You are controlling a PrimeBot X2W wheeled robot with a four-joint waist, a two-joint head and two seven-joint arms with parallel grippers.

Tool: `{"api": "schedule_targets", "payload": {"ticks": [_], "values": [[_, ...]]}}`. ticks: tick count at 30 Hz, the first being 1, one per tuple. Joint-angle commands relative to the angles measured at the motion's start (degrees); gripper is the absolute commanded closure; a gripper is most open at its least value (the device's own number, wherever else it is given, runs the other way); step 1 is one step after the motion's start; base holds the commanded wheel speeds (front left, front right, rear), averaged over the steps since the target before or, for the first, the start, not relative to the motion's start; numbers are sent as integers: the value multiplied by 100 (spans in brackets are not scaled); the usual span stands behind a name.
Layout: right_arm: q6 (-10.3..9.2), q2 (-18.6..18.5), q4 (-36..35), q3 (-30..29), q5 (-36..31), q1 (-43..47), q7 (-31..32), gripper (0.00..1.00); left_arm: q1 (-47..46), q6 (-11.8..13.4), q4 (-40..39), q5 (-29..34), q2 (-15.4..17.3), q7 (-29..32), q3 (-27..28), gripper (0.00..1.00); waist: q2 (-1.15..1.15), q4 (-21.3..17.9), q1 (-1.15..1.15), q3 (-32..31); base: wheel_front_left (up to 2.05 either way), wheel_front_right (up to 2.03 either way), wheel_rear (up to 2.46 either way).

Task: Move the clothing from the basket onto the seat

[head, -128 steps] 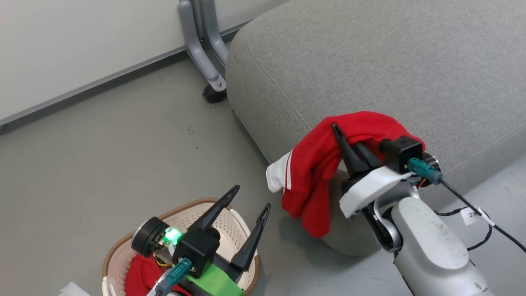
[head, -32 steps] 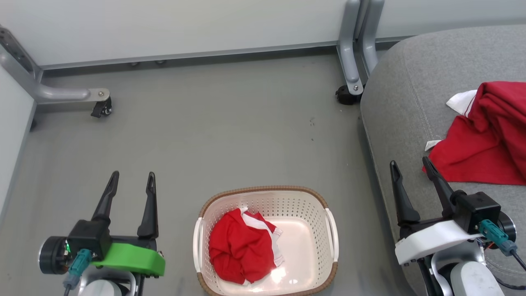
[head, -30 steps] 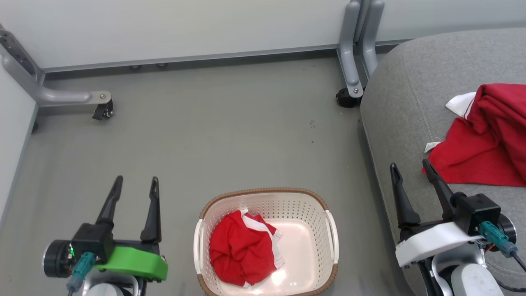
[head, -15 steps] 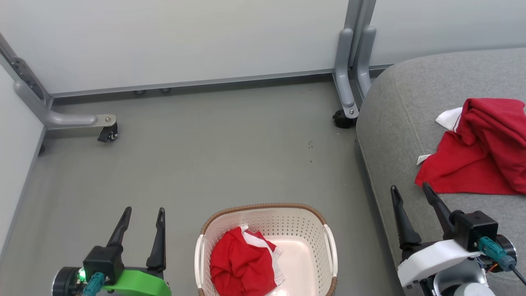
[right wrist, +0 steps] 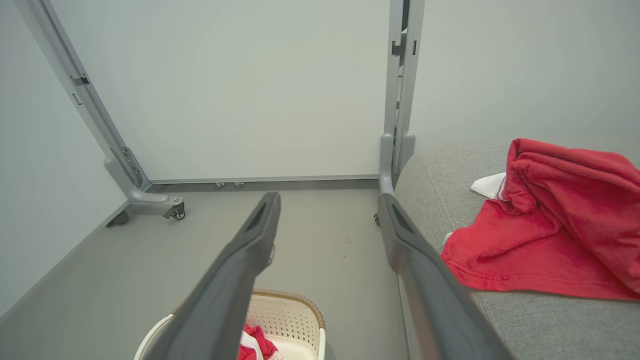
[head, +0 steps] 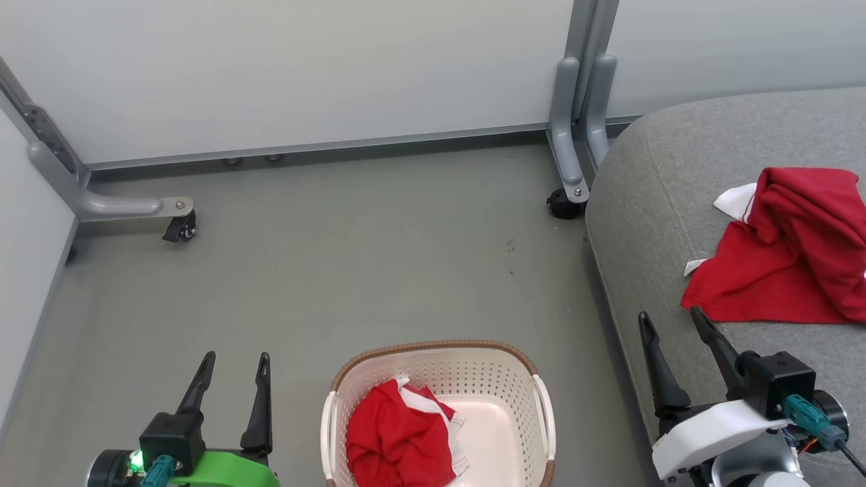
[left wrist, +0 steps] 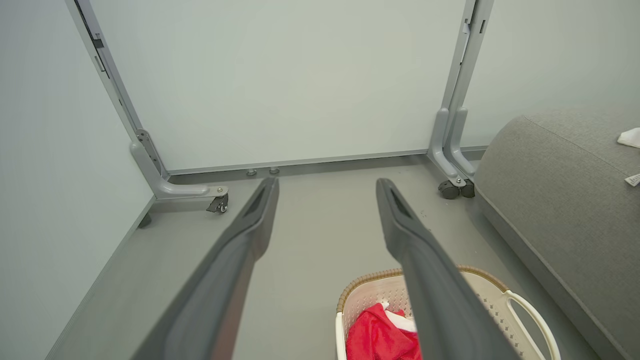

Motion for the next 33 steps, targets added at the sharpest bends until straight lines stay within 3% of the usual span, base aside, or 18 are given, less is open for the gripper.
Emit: {"api": "schedule_targets", "payload": {"ticks": [1, 20, 33], "values": [[-6, -15, -48, 5, -24, 70, 16, 0, 62, -32, 4, 42, -20, -20, 24, 0, 0, 2, 0, 6, 0, 0, 0], [-6, -15, -177, -31, 6, -7, 23, 0, -158, -140, 27, 244, -121, -20, 187, 0, 0, 29, 0, 193, 0, 0, 0], [-6, -14, -423, -50, -33, -468, -61, 0, -1186, -256, 796, 770, -358, -18, -450, 0, 0, -57, 0, 1196, 0, 0, 0]]}}
